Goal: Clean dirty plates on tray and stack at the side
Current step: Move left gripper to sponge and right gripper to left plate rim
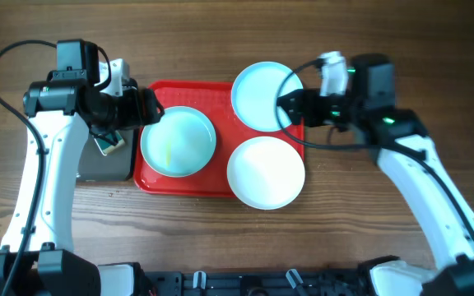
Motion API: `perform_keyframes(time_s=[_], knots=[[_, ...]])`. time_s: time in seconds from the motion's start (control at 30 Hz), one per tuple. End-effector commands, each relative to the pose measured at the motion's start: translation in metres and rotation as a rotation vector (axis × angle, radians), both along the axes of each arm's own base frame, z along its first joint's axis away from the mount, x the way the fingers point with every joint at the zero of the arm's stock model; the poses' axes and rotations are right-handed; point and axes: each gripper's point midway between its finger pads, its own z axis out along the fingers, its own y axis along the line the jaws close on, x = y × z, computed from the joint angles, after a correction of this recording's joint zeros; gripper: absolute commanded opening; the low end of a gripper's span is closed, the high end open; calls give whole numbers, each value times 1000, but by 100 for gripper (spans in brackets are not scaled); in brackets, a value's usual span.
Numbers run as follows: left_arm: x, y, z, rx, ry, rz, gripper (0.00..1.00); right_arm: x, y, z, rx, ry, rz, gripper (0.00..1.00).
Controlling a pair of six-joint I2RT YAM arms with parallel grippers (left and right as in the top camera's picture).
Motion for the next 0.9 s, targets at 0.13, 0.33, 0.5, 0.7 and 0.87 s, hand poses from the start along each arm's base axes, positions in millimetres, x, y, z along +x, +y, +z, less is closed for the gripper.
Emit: perform_keyframes(time_s=[0.13, 0.33, 0.5, 0.7, 0.87], knots=[[7, 70, 22, 311, -28, 352, 100, 18, 79, -15, -152, 63, 13, 59], [7, 71, 23, 308, -28, 369, 99, 14, 114, -70, -200, 151, 22, 39], [5, 85, 22, 289, -20, 460, 97, 5, 138, -116, -240, 196, 80, 38], [0, 100, 19, 283, -4, 506, 97, -3, 151, -159, -274, 242, 115, 38], [0, 100, 18, 284, -2, 506, 96, -3, 157, -167, -252, 253, 131, 38]])
